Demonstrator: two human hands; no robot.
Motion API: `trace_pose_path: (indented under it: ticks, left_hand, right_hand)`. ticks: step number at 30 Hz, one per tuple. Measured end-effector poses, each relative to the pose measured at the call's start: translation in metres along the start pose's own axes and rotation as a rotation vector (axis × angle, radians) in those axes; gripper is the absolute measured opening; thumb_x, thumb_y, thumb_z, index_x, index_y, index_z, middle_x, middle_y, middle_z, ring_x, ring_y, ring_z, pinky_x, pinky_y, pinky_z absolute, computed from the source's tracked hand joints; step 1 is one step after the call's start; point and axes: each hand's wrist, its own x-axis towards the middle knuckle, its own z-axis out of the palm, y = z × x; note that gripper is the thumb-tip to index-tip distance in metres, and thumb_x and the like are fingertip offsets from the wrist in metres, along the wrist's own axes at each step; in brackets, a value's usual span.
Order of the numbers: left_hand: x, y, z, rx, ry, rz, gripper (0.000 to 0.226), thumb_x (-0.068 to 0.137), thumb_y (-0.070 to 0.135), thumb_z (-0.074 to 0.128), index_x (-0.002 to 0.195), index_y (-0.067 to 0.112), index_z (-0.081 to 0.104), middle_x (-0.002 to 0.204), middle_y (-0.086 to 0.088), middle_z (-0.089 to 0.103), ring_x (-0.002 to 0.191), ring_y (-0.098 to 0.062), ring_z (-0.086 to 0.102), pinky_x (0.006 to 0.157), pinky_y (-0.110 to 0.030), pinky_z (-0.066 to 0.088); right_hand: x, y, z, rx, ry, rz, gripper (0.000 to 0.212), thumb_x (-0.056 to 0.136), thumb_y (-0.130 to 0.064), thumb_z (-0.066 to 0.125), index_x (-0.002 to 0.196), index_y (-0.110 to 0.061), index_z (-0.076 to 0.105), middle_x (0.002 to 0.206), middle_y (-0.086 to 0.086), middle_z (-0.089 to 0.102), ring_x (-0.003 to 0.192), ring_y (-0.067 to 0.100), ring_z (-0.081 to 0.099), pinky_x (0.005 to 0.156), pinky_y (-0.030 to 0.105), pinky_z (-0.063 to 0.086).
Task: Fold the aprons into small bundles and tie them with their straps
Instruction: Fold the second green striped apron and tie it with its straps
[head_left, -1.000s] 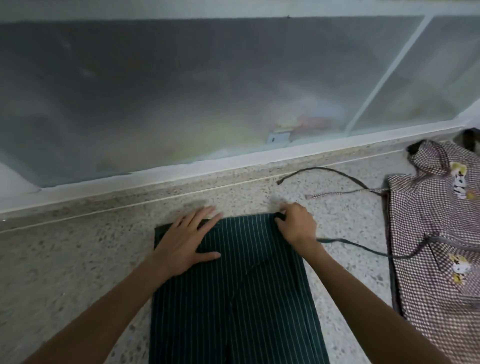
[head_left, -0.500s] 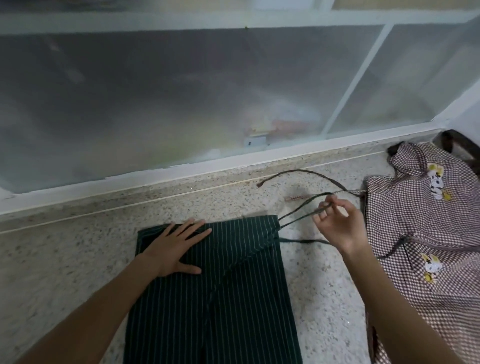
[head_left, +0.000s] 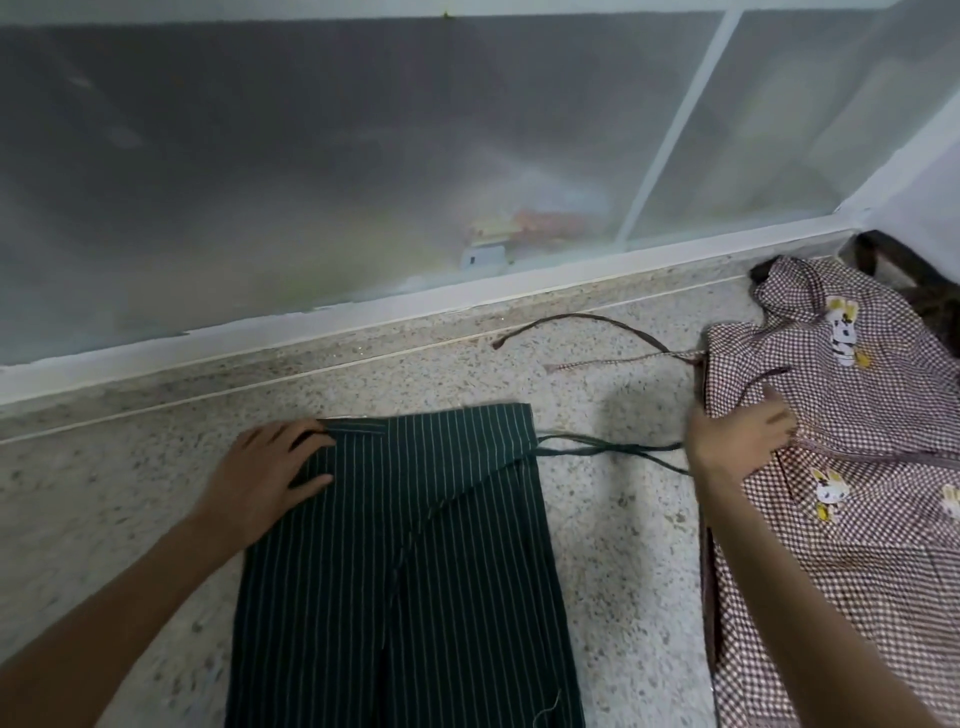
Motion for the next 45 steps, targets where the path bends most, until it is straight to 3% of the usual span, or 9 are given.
trace_pose_path:
  ticks: [4, 8, 13, 15, 18, 23, 28, 38, 45]
  left_hand:
    - [-0.026, -0.023, 0.021, 0.003, -0.154, -0.066, 0.090, 0.077, 0.081, 0.002, 0.143, 0.030, 0.034, 0.151, 0.004, 0.029, 0.137, -0.019, 0.032, 0.108, -0.043, 0.029]
    - [-0.033, -0.023, 0.037, -0.006, -0.203, -0.090, 0.094, 0.069, 0.084, -0.013, 0.146, 0.031, 0.000, 0.153, 0.010, -0.002, 0.142, -0.012, -0.003, 0.115, -0.037, 0.008]
    - [-0.023, -0.029, 0.034, -0.022, -0.148, -0.097, 0.091, 0.073, 0.082, -0.009, 0.148, 0.032, 0.006, 0.154, 0.011, 0.001, 0.143, -0.011, -0.001, 0.113, -0.034, 0.000]
    - [-0.016, -0.029, 0.020, -0.070, -0.036, -0.083, 0.082, 0.082, 0.075, 0.005, 0.142, 0.031, 0.037, 0.152, 0.006, 0.027, 0.141, -0.012, 0.020, 0.110, -0.037, 0.018]
    - [-0.005, -0.034, 0.000, -0.157, 0.214, -0.233, 0.045, 0.096, 0.049, 0.031, 0.122, 0.025, 0.058, 0.133, 0.001, 0.052, 0.123, -0.022, 0.043, 0.095, -0.040, 0.037]
    - [0.012, -0.051, -0.012, -0.251, -0.143, -0.372, 0.060, 0.089, 0.031, 0.060, 0.142, 0.020, 0.033, 0.140, -0.006, 0.047, 0.124, -0.024, 0.046, 0.098, -0.033, 0.039]
    - [0.021, -0.048, -0.020, -0.089, -0.290, -0.370, 0.065, 0.068, 0.039, 0.080, 0.124, 0.020, 0.056, 0.123, -0.005, 0.057, 0.113, -0.022, 0.051, 0.088, -0.030, 0.042]
    - [0.013, -0.030, -0.064, -0.496, 0.197, -0.532, 0.032, 0.070, 0.013, 0.072, 0.101, 0.016, 0.065, 0.093, -0.003, 0.065, 0.085, -0.024, 0.060, 0.075, -0.031, 0.047]
    - [-0.093, 0.020, -0.066, -0.545, 0.520, -0.140, 0.033, 0.061, -0.009, 0.073, 0.075, 0.019, 0.063, 0.078, 0.011, 0.059, 0.075, -0.006, 0.050, 0.066, -0.017, 0.039]
  right_hand:
    - [-0.062, -0.002, 0.034, -0.048, -0.329, -0.645, 0.055, 0.094, -0.019, 0.051, 0.143, -0.009, 0.030, 0.147, 0.011, 0.034, 0.136, 0.024, 0.031, 0.113, 0.035, 0.024]
    - [-0.087, 0.025, 0.062, -0.502, -0.808, -1.168, 0.062, 0.092, -0.055, -0.007, 0.148, -0.030, -0.007, 0.157, -0.006, -0.009, 0.145, 0.013, -0.010, 0.119, 0.038, 0.000]
    - [-0.070, 0.044, 0.078, -0.686, -0.715, -1.291, 0.064, 0.099, -0.052, -0.001, 0.148, -0.021, 0.024, 0.154, 0.003, 0.026, 0.145, 0.021, 0.010, 0.113, 0.039, 0.005]
    - [-0.064, 0.026, 0.078, -0.588, -0.635, -1.280, 0.057, 0.102, -0.041, 0.009, 0.135, -0.019, 0.049, 0.145, 0.004, 0.043, 0.140, 0.023, 0.026, 0.112, 0.040, 0.011]
    - [-0.064, -0.013, 0.080, -0.451, -0.598, -1.194, 0.048, 0.098, -0.032, 0.021, 0.132, -0.015, 0.050, 0.141, 0.007, 0.046, 0.133, 0.027, 0.038, 0.112, 0.039, 0.022]
    - [-0.071, -0.047, 0.096, -0.774, -0.870, -1.171, 0.066, 0.095, -0.035, 0.048, 0.150, -0.022, 0.014, 0.154, 0.000, 0.024, 0.142, 0.020, 0.019, 0.115, 0.036, 0.011]
    - [-0.077, -0.059, 0.097, -0.863, -0.689, -1.268, 0.044, 0.084, -0.039, 0.063, 0.125, -0.024, 0.054, 0.125, 0.000, 0.052, 0.123, 0.022, 0.038, 0.107, 0.037, 0.021]
    - [-0.073, -0.071, 0.055, -0.313, -0.508, -1.156, 0.014, 0.083, -0.009, 0.064, 0.094, -0.011, 0.071, 0.092, 0.011, 0.068, 0.091, 0.035, 0.056, 0.084, 0.041, 0.040]
    - [-0.106, 0.010, -0.047, -0.096, -0.282, -1.329, 0.016, 0.079, -0.012, 0.063, 0.091, -0.010, 0.073, 0.088, 0.005, 0.069, 0.086, 0.029, 0.058, 0.077, 0.038, 0.040]
